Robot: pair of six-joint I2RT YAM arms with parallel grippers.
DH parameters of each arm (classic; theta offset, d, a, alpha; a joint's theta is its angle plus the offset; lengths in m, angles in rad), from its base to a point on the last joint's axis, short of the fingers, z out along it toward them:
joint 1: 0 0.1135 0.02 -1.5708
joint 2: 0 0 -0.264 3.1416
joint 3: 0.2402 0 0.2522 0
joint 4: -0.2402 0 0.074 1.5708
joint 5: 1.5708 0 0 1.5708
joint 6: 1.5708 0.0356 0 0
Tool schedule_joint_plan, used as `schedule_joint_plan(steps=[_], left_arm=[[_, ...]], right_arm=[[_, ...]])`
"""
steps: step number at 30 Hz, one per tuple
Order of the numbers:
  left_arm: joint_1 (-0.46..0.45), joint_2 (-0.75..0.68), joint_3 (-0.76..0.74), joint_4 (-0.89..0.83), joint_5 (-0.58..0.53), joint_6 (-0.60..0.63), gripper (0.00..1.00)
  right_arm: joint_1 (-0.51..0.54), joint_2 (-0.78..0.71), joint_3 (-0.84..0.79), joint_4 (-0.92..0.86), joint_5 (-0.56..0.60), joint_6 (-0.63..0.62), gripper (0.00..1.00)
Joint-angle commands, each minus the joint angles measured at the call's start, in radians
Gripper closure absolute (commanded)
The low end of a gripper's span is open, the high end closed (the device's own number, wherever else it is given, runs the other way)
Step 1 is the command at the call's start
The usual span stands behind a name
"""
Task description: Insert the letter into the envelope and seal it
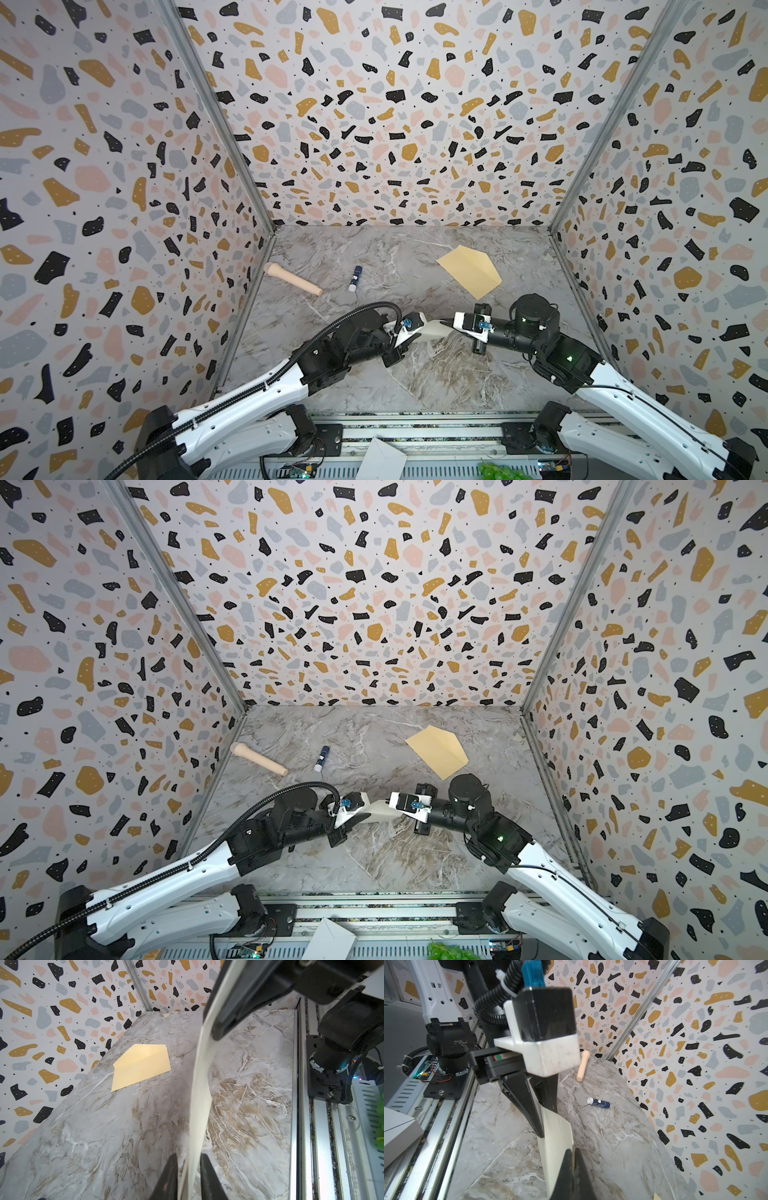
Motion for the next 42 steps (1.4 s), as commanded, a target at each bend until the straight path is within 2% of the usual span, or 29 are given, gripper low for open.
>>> schedule_joint_plan(steps=[1, 6, 10, 18, 19, 22, 27, 33, 37, 40, 42], left_arm=[[-0.006, -0.001, 0.004, 0.023, -0.017, 0.003, 0.81], [-0.006, 0.004, 0.001, 0.030, -0.028, -0.017, 0.88], [-0.005, 0.012, 0.005, 0.031, -0.026, -0.042, 1.00], [-0.007, 0.007, -0.023, 0.080, -0.006, -0.078, 1.00], [-0.006, 0.007, -0.020, 0.080, -0.008, -0.079, 0.93], [-0.006, 0.006, -0.016, 0.075, -0.011, -0.078, 0.87], [-0.006, 0.009, -0.028, 0.080, -0.030, -0.083, 0.84], [-0.006, 0.015, -0.029, 0.076, -0.041, -0.109, 0.90], [-0.006, 0.010, -0.033, 0.069, -0.042, -0.129, 1.00], [-0.006, 0.004, -0.040, 0.083, -0.039, -0.135, 1.00], [-0.007, 0.006, -0.042, 0.095, -0.036, -0.139, 1.00]], right_arm=[[0.002, -0.021, -0.009, 0.029, 0.024, 0.021, 1.00], [0.002, -0.024, -0.016, 0.044, 0.043, 0.036, 1.00], [0.002, -0.023, -0.022, 0.062, 0.056, 0.048, 1.00], [0.002, -0.052, -0.048, 0.094, 0.111, 0.062, 1.00], [0.002, -0.056, -0.048, 0.094, 0.114, 0.061, 1.00], [0.001, -0.068, -0.052, 0.095, 0.119, 0.056, 1.00], [0.001, -0.089, -0.058, 0.097, 0.129, 0.053, 1.00], [0.001, -0.103, -0.062, 0.102, 0.137, 0.057, 1.00], [0.002, -0.108, -0.070, 0.120, 0.145, 0.071, 1.00], [0.003, -0.110, -0.073, 0.122, 0.145, 0.075, 1.00], [0.002, -0.113, -0.074, 0.122, 0.150, 0.075, 0.94]])
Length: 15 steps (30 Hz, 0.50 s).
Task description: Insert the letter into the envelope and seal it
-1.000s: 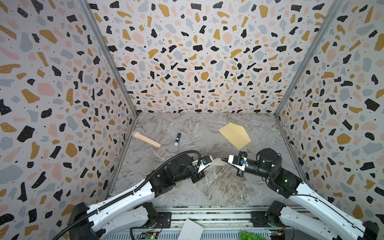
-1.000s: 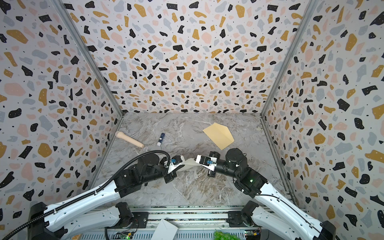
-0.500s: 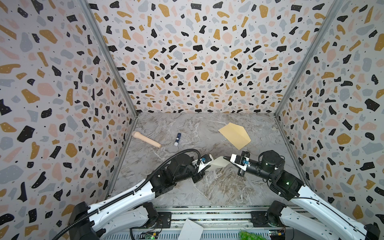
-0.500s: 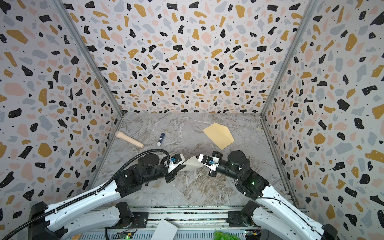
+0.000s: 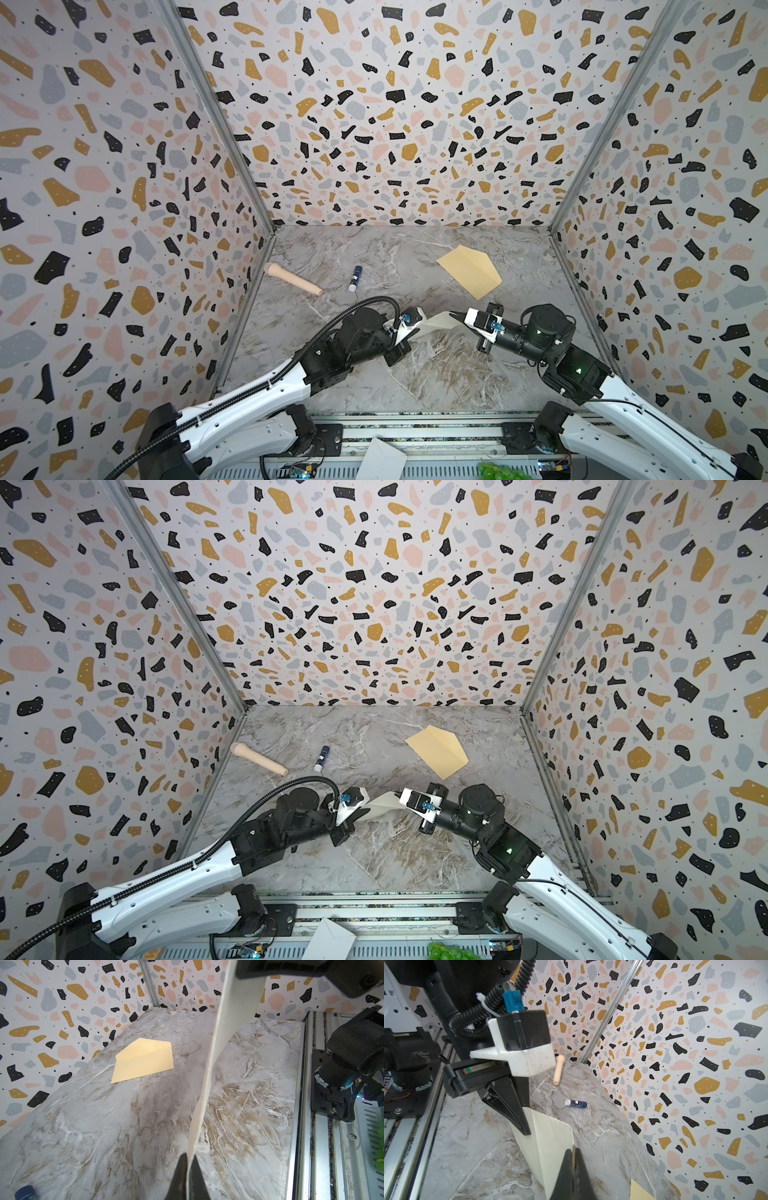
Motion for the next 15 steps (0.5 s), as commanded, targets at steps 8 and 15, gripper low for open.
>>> schedule_joint_plan(steps=[8, 15], left_arm=[[-0.003, -0.007, -0.037, 0.099, 0.037, -0.042, 1.00], [-0.003, -0.006, -0.032, 0.121, 0.078, -0.032, 1.00]], right_arm=[[0.001, -0.062, -0.006, 0.064, 0.130, 0.020, 0.52], [0.001, -0.162, 0.004, 0.036, 0.137, 0.020, 0.39]])
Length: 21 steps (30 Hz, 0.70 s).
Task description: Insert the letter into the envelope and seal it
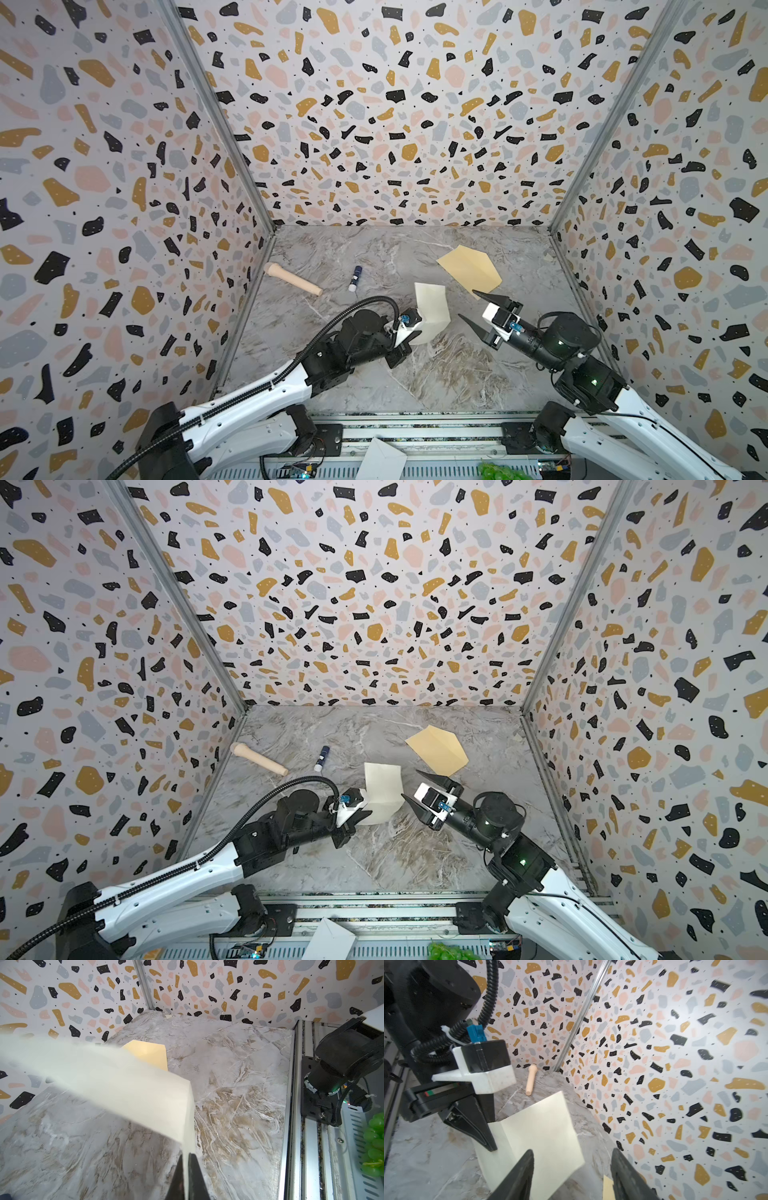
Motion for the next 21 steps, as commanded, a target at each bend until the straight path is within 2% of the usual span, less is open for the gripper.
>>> schedule_joint_plan(steps=[1, 6, 9, 14, 17, 21], left_arm=[[-0.002, -0.008, 0.005, 0.061, 0.046, 0.007, 1.00], [-0.003, -0.024, 0.024, 0.066, 0.104, 0.038, 1.00], [-0.001, -0.040, 0.029, 0.072, 0.133, 0.059, 1.00], [-0.002, -0.059, 0.032, 0.078, 0.159, 0.081, 1.00], [-0.001, -0.058, 0.035, 0.081, 0.174, 0.092, 1.00], [-0.003, -0.055, 0.036, 0.080, 0.189, 0.123, 1.00]], right_arm=[[0.002, -0.031, 0.018, -0.020, -0.034, 0.009, 0.39], [0.001, 0.033, 0.045, -0.128, -0.246, 0.000, 0.39], [0.002, 0.082, 0.066, -0.174, -0.309, -0.011, 0.39], [0.003, 0.163, 0.104, -0.204, -0.367, -0.024, 0.43], [0.002, 0.206, 0.119, -0.204, -0.398, -0.026, 0.49], [0.003, 0.251, 0.133, -0.193, -0.381, -0.044, 0.56]])
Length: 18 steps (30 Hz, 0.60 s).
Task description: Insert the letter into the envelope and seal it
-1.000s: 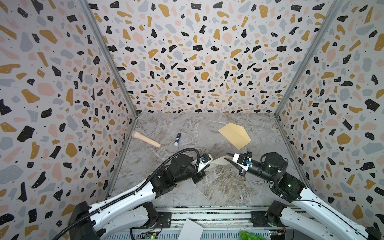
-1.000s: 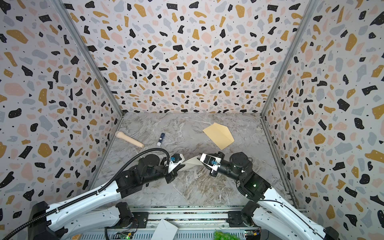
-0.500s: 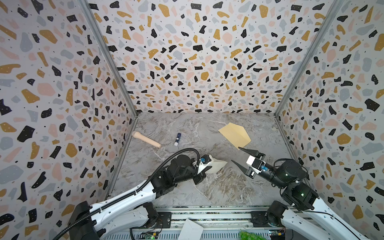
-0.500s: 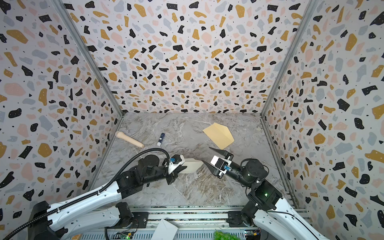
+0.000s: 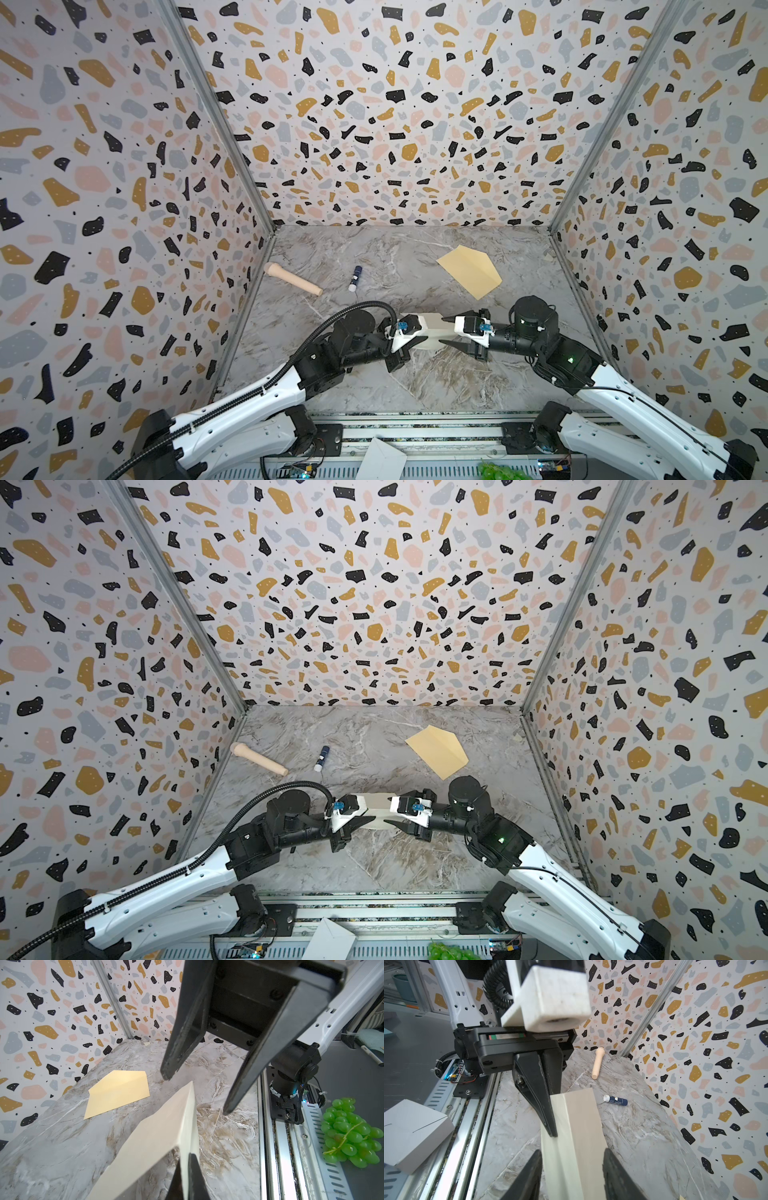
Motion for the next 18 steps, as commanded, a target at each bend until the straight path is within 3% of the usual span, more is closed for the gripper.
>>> schedule_joint_plan(steps=[1, 5, 14, 18], left_arm=[[-0.002, -0.006, 0.032, 0.051, 0.023, 0.045, 1.00], [-0.002, -0.011, 0.029, 0.045, 0.006, 0.060, 1.00], [-0.003, -0.036, 0.015, 0.044, -0.039, 0.043, 1.00], [-0.001, -0.044, 0.016, 0.045, -0.075, 0.031, 0.89]], right_arm=[[0.002, 0.023, 0.051, -0.007, -0.023, -0.021, 0.59], [0.002, 0.064, 0.064, -0.006, -0.054, -0.030, 0.68], [0.002, 0.097, 0.069, 0.000, -0.102, -0.031, 1.00], [0.002, 0.086, 0.070, -0.013, -0.065, -0.034, 1.00]])
